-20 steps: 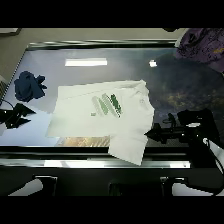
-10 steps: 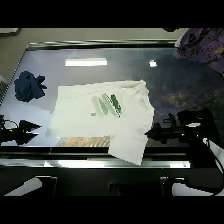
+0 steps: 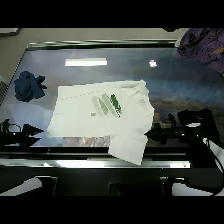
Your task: Fold the clothes and pants, and hang the long-sleeved shirts on hangers.
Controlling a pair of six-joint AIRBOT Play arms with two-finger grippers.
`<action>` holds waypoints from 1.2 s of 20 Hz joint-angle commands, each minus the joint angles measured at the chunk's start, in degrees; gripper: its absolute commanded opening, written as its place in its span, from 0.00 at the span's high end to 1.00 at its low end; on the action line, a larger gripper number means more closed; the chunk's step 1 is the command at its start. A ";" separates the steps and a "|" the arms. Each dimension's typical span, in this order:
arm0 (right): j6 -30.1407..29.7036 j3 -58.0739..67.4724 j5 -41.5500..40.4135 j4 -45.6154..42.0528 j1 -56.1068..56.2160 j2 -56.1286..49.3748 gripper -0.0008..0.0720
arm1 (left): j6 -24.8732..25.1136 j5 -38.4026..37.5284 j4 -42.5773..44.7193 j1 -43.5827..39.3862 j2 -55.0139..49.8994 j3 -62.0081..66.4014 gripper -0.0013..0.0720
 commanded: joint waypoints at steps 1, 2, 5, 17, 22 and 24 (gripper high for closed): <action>0.15 0.00 0.52 0.57 0.02 0.04 0.94 | -0.24 0.00 1.05 -0.92 -1.57 -0.07 0.30; 0.15 0.00 0.74 0.59 0.02 0.04 0.94 | -0.24 0.15 1.05 -1.53 -2.47 -0.07 0.30; 0.15 0.00 1.86 0.83 0.02 0.04 0.94 | -0.26 2.80 1.01 -3.74 -4.02 -0.07 0.30; 0.15 0.00 3.32 1.22 0.02 0.04 0.94 | -1.53 6.97 0.70 -9.53 -5.55 -0.07 0.31; 0.15 0.00 4.33 1.25 0.02 0.04 0.94 | -1.07 6.80 0.63 -9.44 -5.95 -0.02 0.95; -0.59 0.04 5.60 2.23 0.02 0.04 0.94 | -1.07 6.78 0.37 -9.46 -5.92 0.00 0.95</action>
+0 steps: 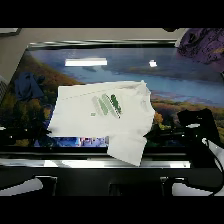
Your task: Fold the clothes and pants, and hang the long-sleeved shirts on hangers.
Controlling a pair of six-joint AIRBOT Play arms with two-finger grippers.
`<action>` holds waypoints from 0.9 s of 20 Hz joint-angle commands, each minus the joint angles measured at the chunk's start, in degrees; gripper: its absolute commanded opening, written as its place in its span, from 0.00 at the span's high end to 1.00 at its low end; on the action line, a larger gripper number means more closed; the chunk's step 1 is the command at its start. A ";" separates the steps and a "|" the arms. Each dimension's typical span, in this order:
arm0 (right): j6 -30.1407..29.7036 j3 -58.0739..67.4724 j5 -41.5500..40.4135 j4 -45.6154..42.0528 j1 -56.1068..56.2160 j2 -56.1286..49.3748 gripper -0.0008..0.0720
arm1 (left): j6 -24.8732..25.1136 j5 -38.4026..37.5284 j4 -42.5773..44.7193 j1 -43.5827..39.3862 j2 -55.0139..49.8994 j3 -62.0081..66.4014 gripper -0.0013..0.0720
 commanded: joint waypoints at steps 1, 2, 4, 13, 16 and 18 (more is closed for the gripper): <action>-2.73 0.35 3.19 2.80 0.00 0.07 0.94 | 0.22 -0.70 -1.05 -0.04 0.17 0.09 0.95; -4.48 1.31 5.09 4.98 0.00 0.09 0.94 | 0.48 -0.72 -1.84 -0.24 0.72 0.48 0.95; -4.66 6.67 6.40 7.37 1.22 0.31 0.94 | 1.62 -0.35 -4.74 -1.68 2.97 2.56 0.96; 11.96 77.53 1.20 -12.44 11.91 1.05 0.94 | -4.76 0.35 -9.09 -12.87 10.69 49.55 0.96; 14.69 93.13 4.39 -23.71 11.91 7.52 0.94 | -8.44 0.39 -4.68 -12.96 15.76 67.54 0.96; 14.71 92.26 3.30 -29.94 11.91 16.72 0.94 | -12.35 0.35 4.00 -12.98 20.46 74.12 0.96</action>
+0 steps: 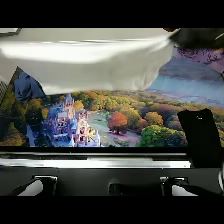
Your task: Fold the clothes and pants, and hang the long-sleeved shirts on hangers.
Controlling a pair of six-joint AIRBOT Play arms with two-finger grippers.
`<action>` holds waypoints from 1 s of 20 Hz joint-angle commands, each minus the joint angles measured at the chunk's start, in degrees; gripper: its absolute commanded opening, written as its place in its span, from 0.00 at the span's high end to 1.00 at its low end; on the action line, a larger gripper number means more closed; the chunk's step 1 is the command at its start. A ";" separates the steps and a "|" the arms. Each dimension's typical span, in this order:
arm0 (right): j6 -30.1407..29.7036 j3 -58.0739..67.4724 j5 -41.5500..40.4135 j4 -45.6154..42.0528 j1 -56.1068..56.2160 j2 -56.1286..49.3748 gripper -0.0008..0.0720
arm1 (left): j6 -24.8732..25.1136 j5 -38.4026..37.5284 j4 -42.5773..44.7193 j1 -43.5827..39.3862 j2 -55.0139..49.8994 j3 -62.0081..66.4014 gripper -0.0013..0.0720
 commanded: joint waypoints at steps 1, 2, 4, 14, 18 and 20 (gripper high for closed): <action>3.15 7.34 -0.09 -14.47 0.28 12.66 0.94 | -7.63 0.26 13.97 -0.44 7.87 13.75 0.96; 4.22 6.54 -0.35 -18.25 0.28 16.96 0.94 | -9.55 0.11 18.47 -0.44 10.71 13.81 0.96; 7.41 4.57 -2.69 -23.47 0.28 23.91 0.94 | -13.03 -1.51 25.86 -0.44 15.45 13.81 0.96; 10.40 -1.53 -4.52 -10.49 0.35 18.16 0.94 | -9.62 -7.85 23.17 -0.46 16.20 3.43 0.95; 7.23 -9.92 -1.03 -5.29 0.35 4.46 0.94 | -2.47 -5.20 17.20 -0.66 8.57 -12.00 0.95; 6.45 -11.82 -1.97 -5.07 0.39 -2.64 0.94 | 1.62 0.37 17.00 -2.14 3.19 -19.17 0.95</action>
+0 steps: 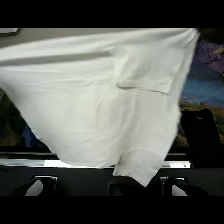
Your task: Fold the clothes and pants, and hang the long-sleeved shirts on hangers.
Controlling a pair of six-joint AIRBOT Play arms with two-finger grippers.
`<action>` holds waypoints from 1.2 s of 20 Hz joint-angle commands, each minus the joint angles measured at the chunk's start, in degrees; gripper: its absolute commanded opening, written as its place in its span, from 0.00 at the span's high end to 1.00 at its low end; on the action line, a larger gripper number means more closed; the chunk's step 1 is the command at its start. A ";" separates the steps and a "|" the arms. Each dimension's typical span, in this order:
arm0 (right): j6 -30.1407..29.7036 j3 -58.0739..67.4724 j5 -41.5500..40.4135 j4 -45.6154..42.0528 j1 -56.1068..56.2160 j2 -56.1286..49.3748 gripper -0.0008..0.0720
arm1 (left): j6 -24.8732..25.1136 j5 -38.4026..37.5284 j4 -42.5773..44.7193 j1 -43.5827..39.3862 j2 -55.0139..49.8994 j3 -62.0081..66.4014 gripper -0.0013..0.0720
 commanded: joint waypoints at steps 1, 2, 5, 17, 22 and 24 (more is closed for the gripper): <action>-1.92 -3.96 -0.55 2.99 0.13 -12.81 0.94 | 7.34 8.76 -2.89 -1.88 -9.11 -12.31 0.95; -2.78 -3.96 -2.34 2.80 0.72 -16.72 0.94 | 7.28 11.80 -2.86 -2.62 -13.07 -14.21 0.95; -3.76 -3.96 -9.11 0.02 4.13 -26.86 0.94 | 7.26 18.38 -2.89 -4.52 -25.64 -15.13 0.96; 4.90 -3.96 -16.50 -12.87 8.50 -39.60 0.94 | 1.60 19.85 -1.81 -6.08 -37.79 -15.15 0.96; 9.84 -3.96 -11.43 -19.28 8.50 -39.60 0.94 | -3.43 7.13 -1.81 -6.10 -37.75 -15.15 0.96; 9.79 -3.96 -9.38 -19.85 8.50 -39.60 0.94 | -3.61 2.99 -1.81 -6.27 -37.75 -15.15 0.96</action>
